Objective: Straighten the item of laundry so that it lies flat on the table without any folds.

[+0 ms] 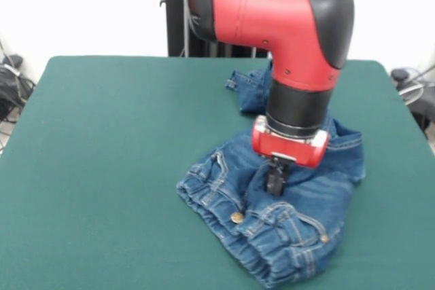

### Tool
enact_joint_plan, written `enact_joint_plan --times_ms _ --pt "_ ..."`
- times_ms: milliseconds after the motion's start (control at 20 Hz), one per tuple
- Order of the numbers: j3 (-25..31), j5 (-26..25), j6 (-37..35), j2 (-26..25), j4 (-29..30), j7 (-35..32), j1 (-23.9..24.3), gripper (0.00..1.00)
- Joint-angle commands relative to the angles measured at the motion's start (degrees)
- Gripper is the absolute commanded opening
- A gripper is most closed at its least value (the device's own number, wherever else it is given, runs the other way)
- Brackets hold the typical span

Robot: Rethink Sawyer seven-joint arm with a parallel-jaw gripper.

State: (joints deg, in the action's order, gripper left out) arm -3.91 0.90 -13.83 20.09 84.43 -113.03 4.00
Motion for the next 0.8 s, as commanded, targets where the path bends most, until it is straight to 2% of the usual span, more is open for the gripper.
enact_joint_plan --times_ms 50,800 --pt "2.4 -6.5 1.8 1.3 6.7 -0.4 4.1 0.00" --pt "3.8 -11.5 2.2 1.1 5.5 -0.7 6.7 0.00"
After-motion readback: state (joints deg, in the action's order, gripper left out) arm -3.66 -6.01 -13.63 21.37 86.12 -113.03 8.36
